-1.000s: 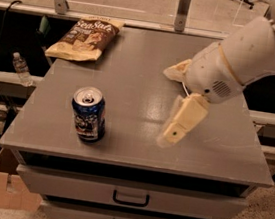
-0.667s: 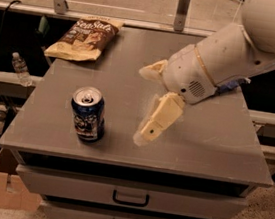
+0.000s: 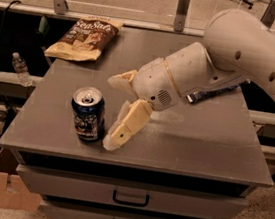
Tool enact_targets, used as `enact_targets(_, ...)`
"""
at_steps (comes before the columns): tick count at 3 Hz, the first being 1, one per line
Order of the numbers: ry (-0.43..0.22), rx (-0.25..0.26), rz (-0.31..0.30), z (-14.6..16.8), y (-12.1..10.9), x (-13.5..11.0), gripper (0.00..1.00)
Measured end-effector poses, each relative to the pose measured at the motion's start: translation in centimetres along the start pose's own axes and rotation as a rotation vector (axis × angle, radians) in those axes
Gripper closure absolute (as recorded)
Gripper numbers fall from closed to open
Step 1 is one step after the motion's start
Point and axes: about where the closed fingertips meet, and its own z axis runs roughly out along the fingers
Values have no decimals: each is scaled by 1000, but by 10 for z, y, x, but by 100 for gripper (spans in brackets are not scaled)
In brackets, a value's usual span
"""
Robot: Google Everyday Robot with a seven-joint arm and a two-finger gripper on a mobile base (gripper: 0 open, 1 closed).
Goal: Move pepsi can near blue chip bag
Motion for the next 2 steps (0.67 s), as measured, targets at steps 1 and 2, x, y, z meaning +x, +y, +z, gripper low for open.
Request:
enact_targets(1,-69,-33,15,20,-5,-6,0)
enact_targets(2,-145,-66,45,38,-10,-14,23)
